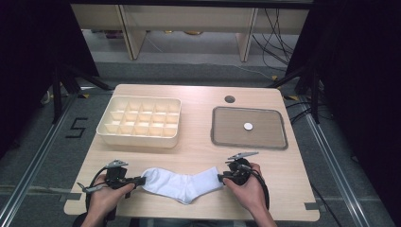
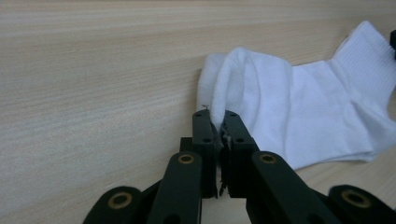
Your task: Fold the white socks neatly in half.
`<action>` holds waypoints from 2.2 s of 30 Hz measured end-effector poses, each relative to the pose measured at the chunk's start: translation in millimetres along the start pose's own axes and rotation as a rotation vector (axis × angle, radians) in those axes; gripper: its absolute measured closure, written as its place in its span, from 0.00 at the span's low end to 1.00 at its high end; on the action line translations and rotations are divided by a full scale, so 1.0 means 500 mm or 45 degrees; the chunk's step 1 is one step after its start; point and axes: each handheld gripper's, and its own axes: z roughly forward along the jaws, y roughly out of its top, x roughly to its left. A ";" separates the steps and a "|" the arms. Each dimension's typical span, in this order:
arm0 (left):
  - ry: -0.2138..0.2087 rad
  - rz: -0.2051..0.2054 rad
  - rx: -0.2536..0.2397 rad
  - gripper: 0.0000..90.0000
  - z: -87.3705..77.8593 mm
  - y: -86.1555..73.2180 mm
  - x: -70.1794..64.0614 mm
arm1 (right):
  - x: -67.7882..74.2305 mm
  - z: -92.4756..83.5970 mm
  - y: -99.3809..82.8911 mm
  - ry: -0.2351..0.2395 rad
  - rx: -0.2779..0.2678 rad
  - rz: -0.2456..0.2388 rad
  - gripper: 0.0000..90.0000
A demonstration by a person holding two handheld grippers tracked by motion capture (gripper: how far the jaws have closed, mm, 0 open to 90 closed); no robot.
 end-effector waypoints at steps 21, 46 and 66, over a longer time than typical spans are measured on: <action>-0.139 0.011 -0.071 0.95 -0.045 0.037 -0.039 | 0.133 0.074 0.021 0.193 0.092 -0.209 1.00; -0.297 0.090 -0.125 0.95 -0.062 0.079 -0.106 | 0.144 0.092 0.022 0.216 0.096 -0.239 1.00; -0.301 0.106 -0.109 0.94 -0.049 0.089 -0.120 | -0.005 -0.007 0.007 -0.034 0.005 0.003 1.00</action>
